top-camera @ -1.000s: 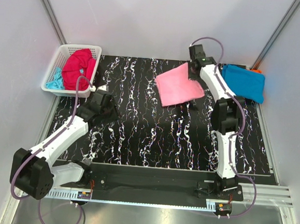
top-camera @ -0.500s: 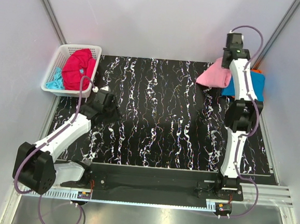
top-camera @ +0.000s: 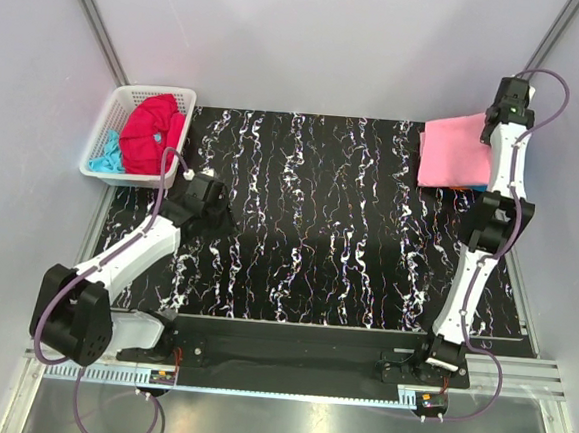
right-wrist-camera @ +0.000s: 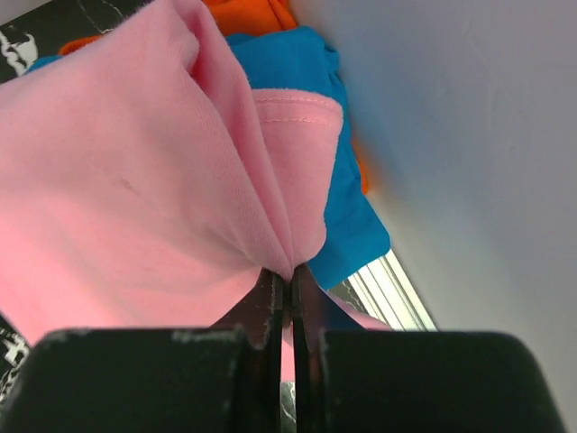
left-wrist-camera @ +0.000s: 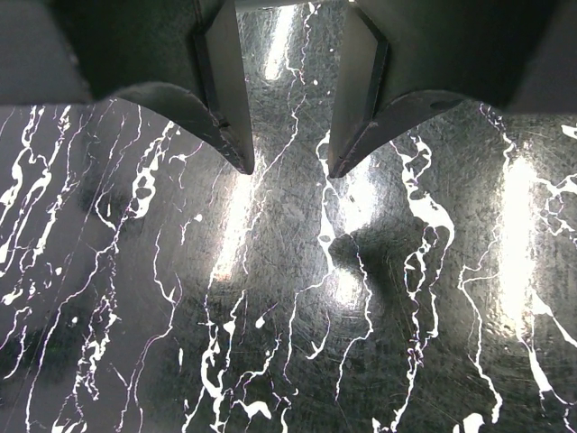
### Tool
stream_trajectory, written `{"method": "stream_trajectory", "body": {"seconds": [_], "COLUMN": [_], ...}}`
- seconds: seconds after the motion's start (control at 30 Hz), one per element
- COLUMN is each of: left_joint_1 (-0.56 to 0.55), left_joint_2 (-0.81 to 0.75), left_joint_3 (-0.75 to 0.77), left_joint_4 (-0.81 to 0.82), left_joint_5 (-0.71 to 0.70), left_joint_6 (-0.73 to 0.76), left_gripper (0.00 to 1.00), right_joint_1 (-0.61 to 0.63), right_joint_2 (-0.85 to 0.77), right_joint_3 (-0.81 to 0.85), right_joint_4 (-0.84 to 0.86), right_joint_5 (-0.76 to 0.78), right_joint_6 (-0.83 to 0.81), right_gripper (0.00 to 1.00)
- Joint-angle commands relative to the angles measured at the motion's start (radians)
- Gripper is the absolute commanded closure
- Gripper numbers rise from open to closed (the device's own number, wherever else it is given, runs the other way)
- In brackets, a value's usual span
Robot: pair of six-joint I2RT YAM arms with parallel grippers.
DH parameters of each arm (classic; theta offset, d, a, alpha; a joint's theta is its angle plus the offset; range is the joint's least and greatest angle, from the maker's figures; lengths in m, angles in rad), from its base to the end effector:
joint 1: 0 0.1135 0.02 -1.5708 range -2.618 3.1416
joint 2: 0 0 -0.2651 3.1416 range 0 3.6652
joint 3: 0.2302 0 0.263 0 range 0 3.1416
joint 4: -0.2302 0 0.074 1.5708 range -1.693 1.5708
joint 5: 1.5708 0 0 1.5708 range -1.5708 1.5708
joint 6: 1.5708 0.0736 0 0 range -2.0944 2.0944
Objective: Fold and stack the t-shirts
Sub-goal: Neatly place the folded tshirt to the corner
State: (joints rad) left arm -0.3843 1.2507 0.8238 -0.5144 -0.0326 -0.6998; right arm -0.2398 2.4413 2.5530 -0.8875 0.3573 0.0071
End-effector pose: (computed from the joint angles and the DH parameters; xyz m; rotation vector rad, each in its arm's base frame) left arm 0.2618 -0.1033 0.1945 -0.4152 2.5242 -0.3939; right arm 0.5500 -0.1610 0.2724 0.4642 2.3001 -0.5337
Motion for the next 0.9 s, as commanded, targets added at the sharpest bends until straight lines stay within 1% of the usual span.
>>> {"method": "stream_trajectory", "body": {"seconds": [0.0,0.17,0.3,0.47,0.53,0.77,0.83,0.87], "left_joint_1": [0.004,0.004,0.004,0.004,0.004,0.001,-0.001,-0.004], "left_joint_2": [0.013,0.038,0.067,0.092,0.107,0.144,0.151,0.159], "left_joint_3": [0.021,0.031,0.037,0.046,0.049,0.051,0.054,0.057], "left_joint_4": [0.047,0.045,0.048,0.051,0.056,0.076,0.079,0.080], "left_joint_5": [0.026,0.026,0.026,0.026,0.051,0.066,0.071,0.072], "left_joint_6": [0.013,0.011,0.010,0.011,0.011,0.005,0.005,0.005], "left_gripper": [0.57,0.57,0.57,0.57,0.57,0.57,0.58,0.58], "right_joint_1": [0.008,-0.006,-0.029,-0.069,-0.085,-0.111,-0.118,-0.118], "right_joint_2": [0.061,0.145,0.173,0.168,0.167,0.185,0.191,0.199], "right_joint_3": [0.087,0.131,0.135,0.133,0.134,0.144,0.150,0.147], "right_joint_4": [0.033,0.041,0.058,0.073,0.088,0.128,0.134,0.140], "right_joint_5": [0.060,0.155,0.244,0.261,0.261,0.319,0.270,0.270], "right_joint_6": [0.016,0.036,0.082,0.136,0.133,0.128,0.125,0.125], "right_gripper": [1.00,1.00,1.00,1.00,1.00,1.00,1.00,1.00]}}
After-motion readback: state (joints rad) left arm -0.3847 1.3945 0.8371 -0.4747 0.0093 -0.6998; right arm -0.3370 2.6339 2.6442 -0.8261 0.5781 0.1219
